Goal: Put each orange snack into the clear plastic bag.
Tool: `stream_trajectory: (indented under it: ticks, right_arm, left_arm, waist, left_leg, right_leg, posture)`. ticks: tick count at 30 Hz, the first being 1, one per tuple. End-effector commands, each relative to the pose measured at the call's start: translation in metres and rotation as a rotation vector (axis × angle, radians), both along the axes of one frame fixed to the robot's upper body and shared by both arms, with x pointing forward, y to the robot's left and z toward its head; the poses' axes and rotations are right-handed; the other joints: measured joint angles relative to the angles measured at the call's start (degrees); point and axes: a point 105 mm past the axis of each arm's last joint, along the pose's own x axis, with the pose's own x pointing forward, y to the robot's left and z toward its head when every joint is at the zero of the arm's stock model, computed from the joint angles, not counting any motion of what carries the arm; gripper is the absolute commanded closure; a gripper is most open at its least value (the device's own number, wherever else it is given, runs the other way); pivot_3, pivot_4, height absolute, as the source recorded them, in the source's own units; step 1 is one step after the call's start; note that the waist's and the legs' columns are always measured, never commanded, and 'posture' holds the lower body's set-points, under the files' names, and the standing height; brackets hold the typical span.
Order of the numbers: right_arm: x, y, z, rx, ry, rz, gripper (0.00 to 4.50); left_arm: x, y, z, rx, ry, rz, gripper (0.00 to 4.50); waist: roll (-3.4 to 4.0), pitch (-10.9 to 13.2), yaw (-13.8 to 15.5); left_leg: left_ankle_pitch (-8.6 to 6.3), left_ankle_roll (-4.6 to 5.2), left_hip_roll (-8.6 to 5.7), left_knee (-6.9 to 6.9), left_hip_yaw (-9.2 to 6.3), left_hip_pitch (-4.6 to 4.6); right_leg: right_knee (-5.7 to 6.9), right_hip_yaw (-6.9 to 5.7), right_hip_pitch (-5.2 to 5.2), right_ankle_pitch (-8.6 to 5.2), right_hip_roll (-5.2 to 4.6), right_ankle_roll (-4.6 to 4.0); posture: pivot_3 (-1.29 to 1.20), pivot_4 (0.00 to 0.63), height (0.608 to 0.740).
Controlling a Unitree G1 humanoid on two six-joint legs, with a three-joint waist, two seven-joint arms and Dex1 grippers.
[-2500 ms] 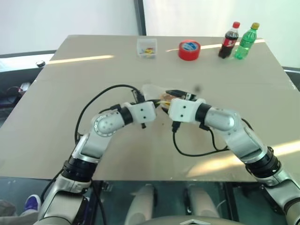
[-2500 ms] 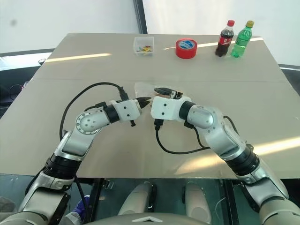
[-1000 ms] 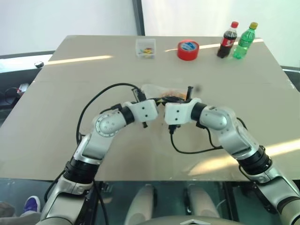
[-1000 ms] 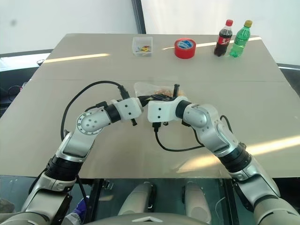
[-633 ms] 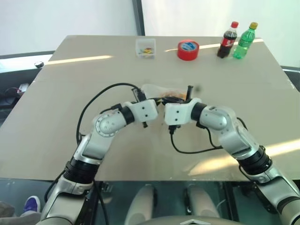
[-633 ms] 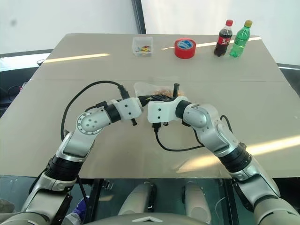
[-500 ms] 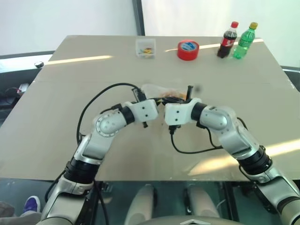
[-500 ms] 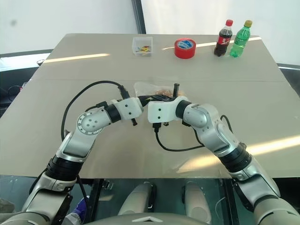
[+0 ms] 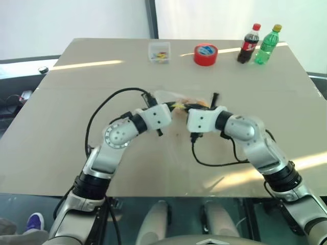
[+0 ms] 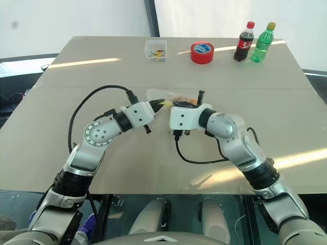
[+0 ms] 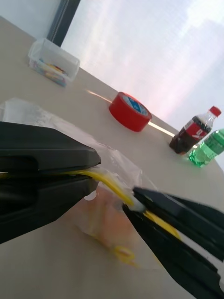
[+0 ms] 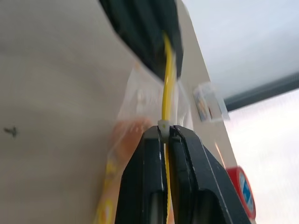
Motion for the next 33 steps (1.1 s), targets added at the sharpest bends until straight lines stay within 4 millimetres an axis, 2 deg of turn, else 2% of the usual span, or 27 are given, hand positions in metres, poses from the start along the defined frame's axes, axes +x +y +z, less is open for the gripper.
stream_trajectory:
  ticks: [1, 6, 10, 16, 18, 21, 24, 26, 29, 33]
  right_arm:
    - [0.014, -0.038, 0.000, 0.010, 0.012, -0.157, 4.30]
    - [0.019, -0.079, -0.011, -0.019, 0.031, -0.286, 4.30]
    - [0.022, -0.104, -0.010, -0.034, 0.020, -0.365, 4.30]
    - [0.020, -0.114, -0.002, -0.071, -0.011, -0.374, 4.30]
    - [0.019, -0.113, 0.008, -0.052, -0.024, -0.368, 4.30]
    - [0.013, -0.106, 0.050, 0.049, -0.046, -0.314, 4.30]
    - [0.015, -0.102, 0.083, 0.080, -0.094, -0.284, 4.30]
    - [0.023, -0.103, 0.094, 0.111, -0.104, -0.293, 4.30]
    - [0.040, -0.109, 0.093, 0.057, -0.130, -0.304, 4.30]
    - [0.056, -0.128, 0.107, 0.028, -0.236, -0.369, 4.30]
  left_arm:
    - [-0.001, 0.012, 0.029, -0.055, -0.108, 0.028, 4.50]
    - [-0.001, 0.019, 0.026, -0.053, -0.098, 0.030, 4.50]
    - [0.000, 0.024, 0.023, -0.044, -0.093, 0.034, 4.50]
    - [-0.002, 0.022, 0.024, -0.049, -0.090, 0.020, 4.50]
    - [-0.001, 0.023, 0.026, -0.054, -0.090, 0.022, 4.50]
    - [0.002, 0.023, 0.049, -0.141, -0.089, 0.021, 4.50]
    - [0.020, 0.028, 0.068, -0.231, -0.058, 0.067, 4.50]
    - [0.033, 0.028, 0.069, -0.239, -0.021, 0.090, 4.50]
    - [0.054, 0.020, 0.070, -0.193, -0.018, 0.090, 4.50]
    - [0.073, 0.010, 0.097, -0.205, -0.133, 0.095, 4.50]
  waist:
    - [0.00, 0.0, 0.0]
    - [0.00, 0.0, 0.1]
    - [0.00, 0.0, -0.1]
    - [0.00, 0.0, 0.0]
    - [0.00, 0.0, 0.0]
    - [0.00, 0.1, -0.1]
    - [-0.01, 0.1, 0.0]
    - [-0.04, 0.0, 0.0]
    - [-0.04, 0.0, 0.1]
    - [-0.13, 0.1, 0.2]
  left_leg:
    - [0.00, 0.00, 0.00, 0.00, 0.00, 0.00]
    - [0.00, 0.00, 0.00, 0.00, 0.03, 0.00]
    - [0.00, 0.01, 0.00, -0.01, 0.06, 0.02]
    - [-0.01, 0.01, 0.01, -0.01, 0.07, 0.01]
    - [-0.01, 0.01, 0.01, -0.01, 0.08, 0.00]
    - [-0.01, 0.01, 0.02, -0.01, 0.08, 0.01]
    - [-0.01, 0.01, 0.03, 0.02, 0.03, -0.01]
    - [-0.01, 0.01, -0.01, 0.02, -0.03, 0.01]
    - [0.00, 0.01, -0.16, 0.01, -0.01, 0.03]
    - [0.06, -0.09, -0.25, 0.04, 0.01, -0.11]
  right_leg:
    - [0.00, 0.00, 0.00, 0.00, 0.00, 0.00]
    - [0.00, 0.02, 0.00, 0.00, -0.01, 0.00]
    - [0.00, 0.04, 0.00, 0.00, 0.00, 0.00]
    - [-0.01, 0.05, 0.00, 0.00, 0.00, 0.00]
    - [0.00, 0.05, 0.00, 0.00, -0.01, 0.00]
    - [0.00, 0.05, 0.00, 0.00, -0.01, 0.00]
    - [0.03, 0.00, 0.01, 0.00, 0.00, 0.00]
    - [-0.02, -0.08, 0.08, 0.00, 0.02, 0.01]
    - [-0.06, -0.07, 0.10, 0.00, 0.00, 0.01]
    - [-0.06, -0.06, -0.02, 0.00, -0.10, 0.01]
  posture:
    - [0.00, 0.150, 0.740]
    - [0.00, 0.150, 0.740]
    - [0.00, 0.150, 0.740]
    - [0.00, 0.150, 0.740]
    - [0.00, 0.150, 0.740]
    - [0.00, 0.150, 0.740]
    - [0.00, 0.150, 0.740]
    - [0.00, 0.150, 0.740]
    - [0.00, 0.150, 0.740]
    - [0.00, 0.150, 0.740]
